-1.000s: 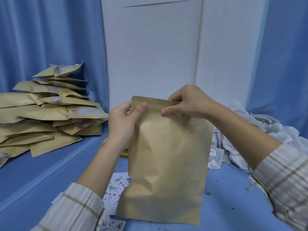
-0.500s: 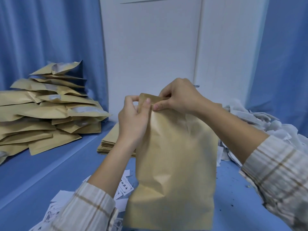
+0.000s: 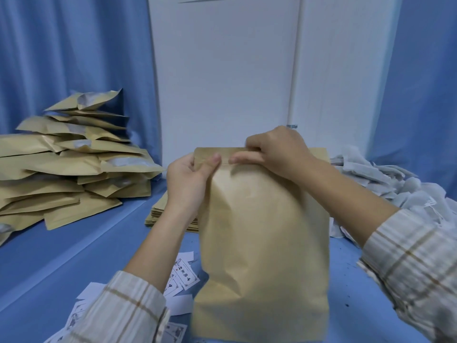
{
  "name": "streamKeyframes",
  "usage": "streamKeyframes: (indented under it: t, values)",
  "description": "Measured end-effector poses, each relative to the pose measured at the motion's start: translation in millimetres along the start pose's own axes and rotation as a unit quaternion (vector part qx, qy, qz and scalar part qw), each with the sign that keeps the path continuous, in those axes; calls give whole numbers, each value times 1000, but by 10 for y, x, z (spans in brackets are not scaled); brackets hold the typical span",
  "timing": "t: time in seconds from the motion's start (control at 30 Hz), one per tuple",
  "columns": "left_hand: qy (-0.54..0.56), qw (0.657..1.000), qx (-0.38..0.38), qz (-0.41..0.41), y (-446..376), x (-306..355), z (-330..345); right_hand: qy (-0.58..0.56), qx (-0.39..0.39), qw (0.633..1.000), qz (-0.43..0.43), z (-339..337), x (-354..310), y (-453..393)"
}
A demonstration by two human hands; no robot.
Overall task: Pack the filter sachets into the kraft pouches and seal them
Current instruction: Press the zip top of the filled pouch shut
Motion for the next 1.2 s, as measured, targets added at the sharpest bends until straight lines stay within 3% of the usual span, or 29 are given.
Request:
streamKeyframes:
  t: [0.1, 0.3, 0.43, 0.57, 0.7, 0.87, 0.93, 1.1, 1.2]
  values:
    - [-14, 1000, 9, 23, 12, 61, 14, 25, 31, 999, 27, 28, 89, 84]
    - [5, 999, 23, 22, -31, 27, -37, 15, 15, 996, 85, -40, 313, 112]
    - [30, 999, 20, 10, -38, -24, -43, -56, 23, 989, 138, -33, 444, 146]
    - [42, 999, 7, 1, -46, -87, -56, -21, 29, 987, 154, -30, 516, 208]
    - [46, 999, 17, 3, -83, -165, -93, 13, 50, 985, 162, -27, 553, 225]
    - [63, 998, 30, 11, -119, -269, -140, -57, 111, 973, 194, 2, 647, 275]
    - [68, 998, 9, -10, -111, -317, -127, -85, 132, 964, 216, 31, 692, 284]
    - [26, 972, -180, -149, 59, -694, -31, -131, 218, 934, 252, 94, 861, 331]
    - [45, 976, -119, -176, 72, -838, -100, -291, 214, 878, 313, 270, 942, 495]
Point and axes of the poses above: each hand's wrist, its own y-axis away from the middle knuckle, its own z-axis out of the palm, x = y × z, the point moved 4 cm from there along -y, towards the middle knuckle, and after that the axes turned 7 degrees about -y, right-handed, at the moved point
